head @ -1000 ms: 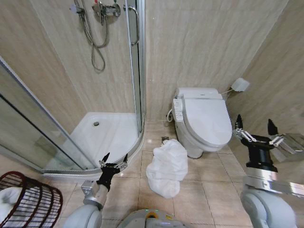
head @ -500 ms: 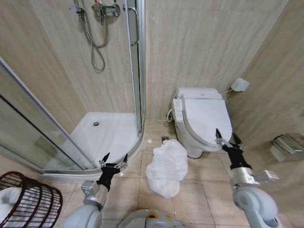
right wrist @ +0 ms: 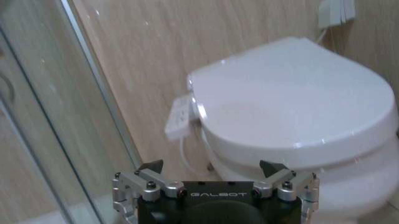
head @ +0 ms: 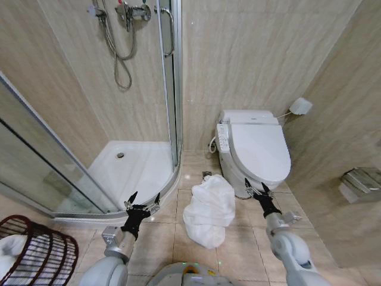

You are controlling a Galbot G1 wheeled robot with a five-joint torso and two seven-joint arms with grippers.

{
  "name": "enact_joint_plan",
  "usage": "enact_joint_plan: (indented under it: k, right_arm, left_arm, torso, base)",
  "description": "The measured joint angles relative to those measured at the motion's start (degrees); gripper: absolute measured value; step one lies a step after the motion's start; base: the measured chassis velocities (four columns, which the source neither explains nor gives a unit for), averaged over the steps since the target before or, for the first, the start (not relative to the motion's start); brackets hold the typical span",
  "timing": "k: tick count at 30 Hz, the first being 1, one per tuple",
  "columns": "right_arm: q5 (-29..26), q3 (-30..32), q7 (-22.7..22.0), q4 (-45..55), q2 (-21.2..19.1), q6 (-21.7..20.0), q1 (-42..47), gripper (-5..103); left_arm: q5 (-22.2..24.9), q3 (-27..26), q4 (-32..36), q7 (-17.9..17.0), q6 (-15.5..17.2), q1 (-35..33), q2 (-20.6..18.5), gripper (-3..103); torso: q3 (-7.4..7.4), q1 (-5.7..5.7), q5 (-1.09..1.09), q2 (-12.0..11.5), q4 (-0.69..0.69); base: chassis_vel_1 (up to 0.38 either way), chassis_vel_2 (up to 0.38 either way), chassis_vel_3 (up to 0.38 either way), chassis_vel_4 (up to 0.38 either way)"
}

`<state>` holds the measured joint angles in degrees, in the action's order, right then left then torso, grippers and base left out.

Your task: Discard the used towel into the hamper.

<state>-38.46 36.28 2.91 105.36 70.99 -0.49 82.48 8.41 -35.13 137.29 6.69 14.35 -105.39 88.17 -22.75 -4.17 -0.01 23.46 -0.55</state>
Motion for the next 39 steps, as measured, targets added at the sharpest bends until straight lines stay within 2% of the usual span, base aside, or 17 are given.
enact_joint_plan:
  k: [12,23,39]
  right_arm:
    - [5.14,-4.47,0.54,-10.56,1.05,2.86,-3.58,100]
    - [9.0,-11.97,0.95,-19.66,3.38,3.68,-9.7,100]
    - [15.01,-16.75,1.68,-36.06,9.72,6.52,-17.88,100]
  left_arm:
    - [0.0,0.0,0.0,0.0,0.0,0.0,-0.01,100]
    - [0.0,0.0,0.0,0.0,0.0,0.0,0.0,100]
    - [0.0,0.0,0.0,0.0,0.0,0.0,-0.01,100]
  torso:
    - [0.0,0.0,0.01,0.0,-0.01]
    - [0.0,0.0,0.01,0.0,0.0]
    - [0.0,0.0,0.0,0.0,0.0]
  base:
    - [0.0,0.0,0.0,0.0]
    - [0.0,0.0,0.0,0.0]
    - [0.0,0.0,0.0,0.0]
